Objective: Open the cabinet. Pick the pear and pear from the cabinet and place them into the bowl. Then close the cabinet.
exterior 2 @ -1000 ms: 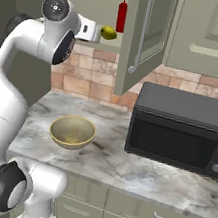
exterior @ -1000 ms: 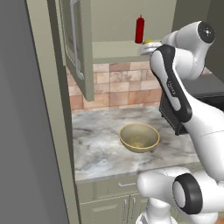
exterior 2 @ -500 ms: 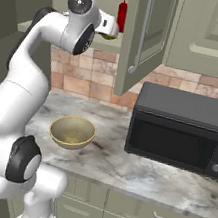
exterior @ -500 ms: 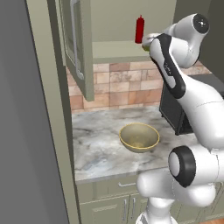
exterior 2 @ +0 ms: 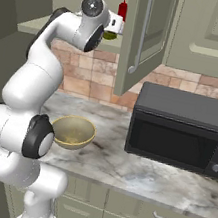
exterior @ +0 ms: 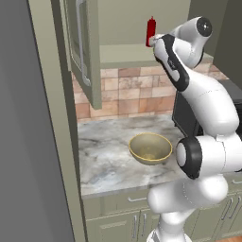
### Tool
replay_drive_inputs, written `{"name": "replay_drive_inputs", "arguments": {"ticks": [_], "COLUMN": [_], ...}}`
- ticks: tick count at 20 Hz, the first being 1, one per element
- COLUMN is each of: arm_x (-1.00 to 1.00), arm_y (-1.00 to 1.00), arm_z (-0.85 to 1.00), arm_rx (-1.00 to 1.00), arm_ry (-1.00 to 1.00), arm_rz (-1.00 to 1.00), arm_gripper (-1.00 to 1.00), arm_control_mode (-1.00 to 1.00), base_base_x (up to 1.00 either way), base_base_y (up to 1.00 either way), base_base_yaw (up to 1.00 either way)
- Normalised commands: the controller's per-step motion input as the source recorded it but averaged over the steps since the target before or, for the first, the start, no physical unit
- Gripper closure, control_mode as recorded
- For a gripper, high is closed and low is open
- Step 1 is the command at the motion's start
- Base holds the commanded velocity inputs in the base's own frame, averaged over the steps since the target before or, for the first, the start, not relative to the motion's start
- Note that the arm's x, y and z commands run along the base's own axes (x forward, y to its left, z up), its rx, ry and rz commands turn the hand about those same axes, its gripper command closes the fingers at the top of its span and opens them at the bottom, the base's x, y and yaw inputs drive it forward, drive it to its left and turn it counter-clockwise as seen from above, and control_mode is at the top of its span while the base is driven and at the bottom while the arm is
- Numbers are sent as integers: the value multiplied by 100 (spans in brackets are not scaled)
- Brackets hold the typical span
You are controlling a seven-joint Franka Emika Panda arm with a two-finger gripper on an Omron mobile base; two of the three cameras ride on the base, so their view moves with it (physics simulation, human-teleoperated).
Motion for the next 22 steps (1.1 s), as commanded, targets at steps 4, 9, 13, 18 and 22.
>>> {"name": "replay_drive_inputs", "arguments": {"ticks": [4,9,13,18,22], "arm_x": [7,2,3,3,7], "arm_y": [-6,-23,0,0,0], "arm_z": [0,0,0,-5,-5], "arm_rx": [0,0,0,0,0], "arm_ry": [5,0,0,0,0], "arm_rz": [0,-13,-2,0,0], "arm_gripper": [-100,-100,-100,-100,-100], "arm_control_mode": [-100,-100,-100,-100,-100], "base_base_x": [0,0,0,0,0], "base_base_y": [0,0,0,0,0], "base_base_yaw": [0,0,0,0,0]}}
